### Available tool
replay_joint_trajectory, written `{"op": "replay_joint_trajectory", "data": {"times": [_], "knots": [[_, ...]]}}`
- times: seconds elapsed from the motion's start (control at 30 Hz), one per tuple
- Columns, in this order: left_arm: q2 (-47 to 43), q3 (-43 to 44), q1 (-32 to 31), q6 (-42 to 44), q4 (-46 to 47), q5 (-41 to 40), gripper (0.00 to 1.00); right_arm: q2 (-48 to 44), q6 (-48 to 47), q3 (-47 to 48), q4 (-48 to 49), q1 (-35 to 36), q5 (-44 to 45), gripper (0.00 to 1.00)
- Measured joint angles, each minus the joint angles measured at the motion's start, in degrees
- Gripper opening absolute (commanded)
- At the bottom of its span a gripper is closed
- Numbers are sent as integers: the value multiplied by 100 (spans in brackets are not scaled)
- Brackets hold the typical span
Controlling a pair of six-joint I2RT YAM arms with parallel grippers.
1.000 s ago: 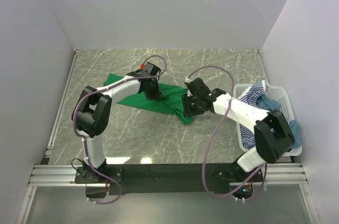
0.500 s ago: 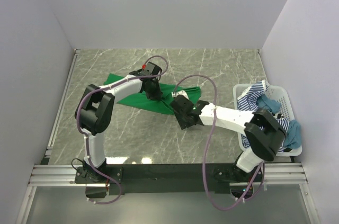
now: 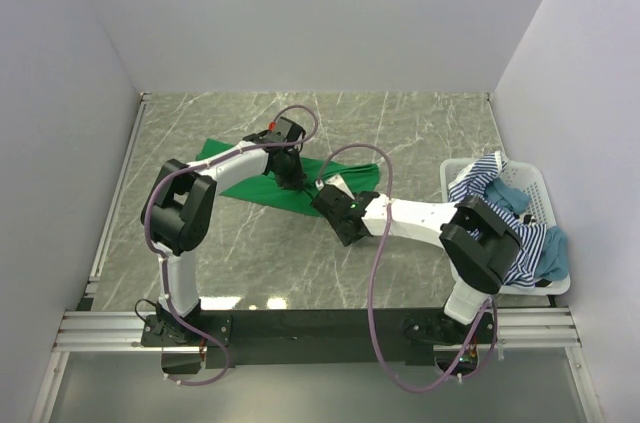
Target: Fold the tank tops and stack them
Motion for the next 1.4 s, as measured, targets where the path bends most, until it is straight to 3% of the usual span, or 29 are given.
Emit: {"op": "replay_joint_trajectory", "data": {"times": [0.5,1.0,1.07,1.17,1.2,1.23,1.4], "knots": [[0,0,11,9,2,37,10,-186,-256,15,166,223,-79,55],[0,0,22,9,2,57,10,214,-455,116,205,229,-186,54],[0,0,22,11,4,59,10,308,-474,136,223,221,-175,51],[0,0,26,11,4,76,10,396,-509,197,227,190,-133,36],[0,0,31,11,4,90,10,426,-531,223,225,170,-131,26],[0,0,35,11,2,96,10,448,-546,236,229,140,-138,1],[0,0,52,35,4,144,11,393,-546,236,173,-166,-428,0]]}}
